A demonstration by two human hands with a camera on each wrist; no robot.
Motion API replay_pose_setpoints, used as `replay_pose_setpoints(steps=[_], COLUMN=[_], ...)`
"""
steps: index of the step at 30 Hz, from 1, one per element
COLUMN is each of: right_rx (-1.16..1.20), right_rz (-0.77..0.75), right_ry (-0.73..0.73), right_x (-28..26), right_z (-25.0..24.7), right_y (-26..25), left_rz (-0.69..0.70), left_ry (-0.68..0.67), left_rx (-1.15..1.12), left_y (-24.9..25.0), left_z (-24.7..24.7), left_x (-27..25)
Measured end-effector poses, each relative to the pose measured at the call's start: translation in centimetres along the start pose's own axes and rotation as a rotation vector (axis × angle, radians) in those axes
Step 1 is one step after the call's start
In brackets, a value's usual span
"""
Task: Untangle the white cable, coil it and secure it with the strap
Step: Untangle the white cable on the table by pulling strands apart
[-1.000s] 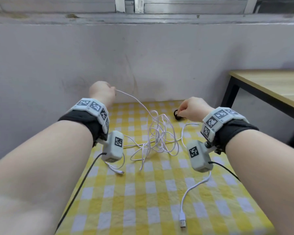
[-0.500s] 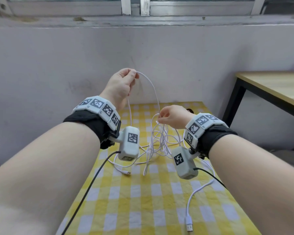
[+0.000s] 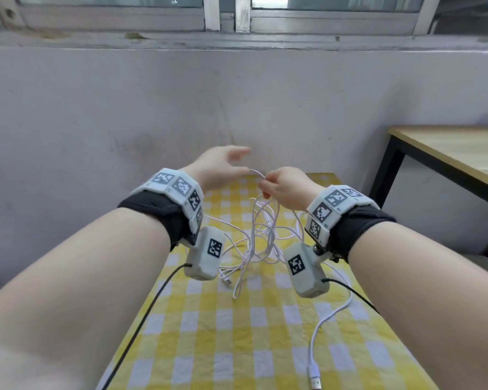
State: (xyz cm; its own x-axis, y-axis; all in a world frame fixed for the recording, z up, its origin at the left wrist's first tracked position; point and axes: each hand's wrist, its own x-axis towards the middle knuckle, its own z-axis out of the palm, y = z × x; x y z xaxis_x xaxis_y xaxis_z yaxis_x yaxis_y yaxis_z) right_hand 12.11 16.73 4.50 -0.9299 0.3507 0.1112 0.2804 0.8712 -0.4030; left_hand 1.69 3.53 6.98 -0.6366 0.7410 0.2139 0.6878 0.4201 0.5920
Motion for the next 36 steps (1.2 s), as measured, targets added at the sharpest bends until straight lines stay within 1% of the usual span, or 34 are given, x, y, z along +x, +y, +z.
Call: replay_pose_setpoints(steps=[1,2,5,7,9,11,13,15,17,20,22,23,25,26,27,28,29,30,31,33,34,35,36], right_rx=[0.017,0.032,0.032,-0.044,-0.138,-0.247,-0.292,-0.283,-0.258,-0.199,-0.096,0.017,0.385,0.560,0.650,0.632,0.521,0.361,0.195,-0.080,-0.195,-0.281,-0.332], right_rz=[-0.025,-0.040,-0.050,-0.001,0.083,0.171,0.265,0.351,0.409,0.475,0.472,0.439,0.361,0.327,0.289,0.254,0.223,0.193,0.163,0.111,0.103,0.108,0.120], right_ry=[0.007,0.012,0.050,0.042,-0.014,-0.075,-0.102,-0.090,-0.058,0.075,0.194,0.234,0.231,0.207,0.158,0.083,-0.019,-0.138,-0.263,-0.500,-0.591,-0.653,-0.679], right_x=[0.1,0.2,-0.1,-0.2,-0.1,0.0,0.2,0.3,0.3,0.2,0.4,0.5,0.5,0.5,0.6,0.7,0.8,0.9,0.7,0.0,-0.3,-0.6,-0.8], right_z=[0.0,0.0,0.0,0.0,0.2,0.4,0.8,0.9,0.6,-0.1,-0.5,-0.6,-0.6,-0.5,-0.3,-0.2,-0.1,0.1,0.2,0.8,1.3,1.7,2.1], right_y=[-0.3,-0.4,-0.4,0.1,1.2,2.6,4.4,5.8,6.7,7.3,7.1,6.8,5.4,4.7,4.2,3.8,3.5,3.3,3.0,2.4,2.2,2.0,2.1], left_rz=[0.052,0.074,0.065,0.038,-0.006,-0.096,-0.207,-0.314,-0.390,-0.491,-0.556,-0.584,-0.643,-0.676,-0.706,-0.724,-0.727,-0.717,-0.696,-0.645,-0.621,-0.590,-0.545], left_ry=[-0.069,-0.102,-0.051,0.042,0.200,0.401,0.548,0.620,0.627,0.602,0.607,0.615,0.627,0.633,0.640,0.639,0.617,0.562,0.468,0.230,0.133,0.061,0.013], left_rx=[-0.038,-0.036,0.099,0.172,0.178,0.149,0.110,0.119,0.166,0.217,0.226,0.218,0.185,0.168,0.152,0.132,0.111,0.095,0.093,0.161,0.233,0.319,0.399], left_y=[0.7,1.3,1.6,1.5,0.9,-0.4,-2.1,-3.7,-4.9,-6.1,-6.6,-6.8,-6.9,-6.8,-6.8,-6.8,-6.9,-7.1,-7.4,-7.6,-7.6,-7.5,-7.3], left_z=[0.8,1.3,1.6,1.1,0.0,-1.7,-3.5,-4.7,-5.1,-4.6,-4.2,-4.1,-4.0,-4.0,-3.9,-3.8,-3.6,-3.3,-2.9,-1.8,-1.0,-0.2,0.7], left_x=[-0.3,-0.5,-0.3,-0.1,0.0,0.4,0.8,0.8,0.7,0.5,0.5,0.4,0.5,0.6,0.6,0.7,0.8,0.8,0.9,0.6,0.4,0.2,-0.1])
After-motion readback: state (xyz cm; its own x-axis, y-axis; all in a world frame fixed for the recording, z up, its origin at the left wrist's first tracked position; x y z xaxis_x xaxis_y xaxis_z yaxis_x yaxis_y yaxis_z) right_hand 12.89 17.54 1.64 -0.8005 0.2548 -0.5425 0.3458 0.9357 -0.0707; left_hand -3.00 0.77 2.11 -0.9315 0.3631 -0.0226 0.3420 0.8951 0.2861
